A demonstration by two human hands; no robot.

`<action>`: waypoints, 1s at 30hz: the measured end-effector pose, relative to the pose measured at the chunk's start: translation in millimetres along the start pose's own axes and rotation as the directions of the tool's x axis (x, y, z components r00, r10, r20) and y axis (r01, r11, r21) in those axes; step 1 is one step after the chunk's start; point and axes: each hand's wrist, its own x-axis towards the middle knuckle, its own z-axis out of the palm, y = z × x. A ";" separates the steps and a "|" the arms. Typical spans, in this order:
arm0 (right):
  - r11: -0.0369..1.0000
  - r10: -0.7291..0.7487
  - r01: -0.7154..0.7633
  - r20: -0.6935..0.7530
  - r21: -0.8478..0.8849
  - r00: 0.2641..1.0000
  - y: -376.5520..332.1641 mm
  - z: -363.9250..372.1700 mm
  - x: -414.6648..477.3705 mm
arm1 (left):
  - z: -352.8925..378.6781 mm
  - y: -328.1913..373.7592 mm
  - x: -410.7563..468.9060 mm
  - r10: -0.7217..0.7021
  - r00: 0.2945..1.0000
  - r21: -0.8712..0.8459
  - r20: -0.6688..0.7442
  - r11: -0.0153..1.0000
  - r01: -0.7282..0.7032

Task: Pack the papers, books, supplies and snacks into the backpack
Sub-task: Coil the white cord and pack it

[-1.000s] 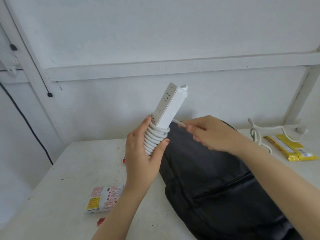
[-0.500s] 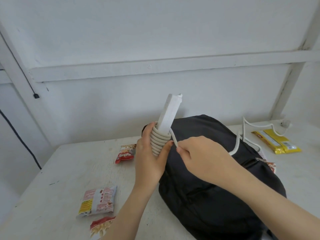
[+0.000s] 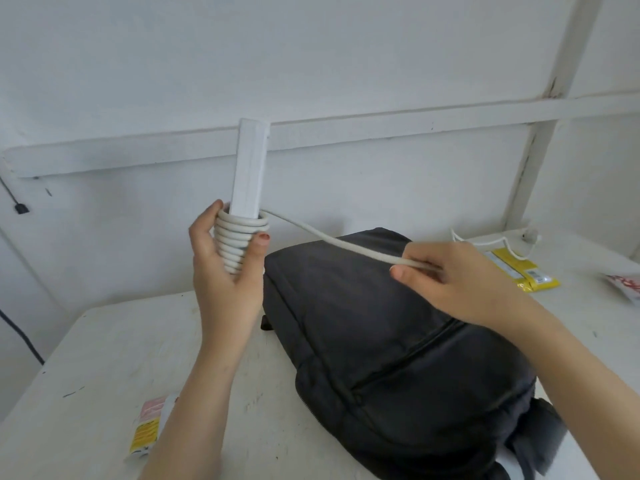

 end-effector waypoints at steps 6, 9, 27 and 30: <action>0.977 -0.130 0.098 -0.164 -0.191 0.978 -19.8 -15.7 -12.1 | 16.9 -15.4 -0.5 -0.023 0.997 0.153 0.077 0.988 0.011; 0.974 -0.171 0.150 -0.117 -0.173 0.978 -33.7 -14.7 -20.4 | 32.3 -24.5 -10.1 -0.064 0.990 0.200 0.129 0.979 0.037; 0.765 -0.425 0.373 0.023 -0.526 0.905 -66.0 -43.4 2.8 | 70.9 -9.3 -9.4 -0.039 0.897 0.375 0.441 0.916 -0.144; 0.788 -0.464 0.391 -0.042 -0.476 0.885 -73.5 -55.6 23.2 | 67.1 -1.1 -15.0 -0.016 0.854 0.333 0.519 0.925 -0.185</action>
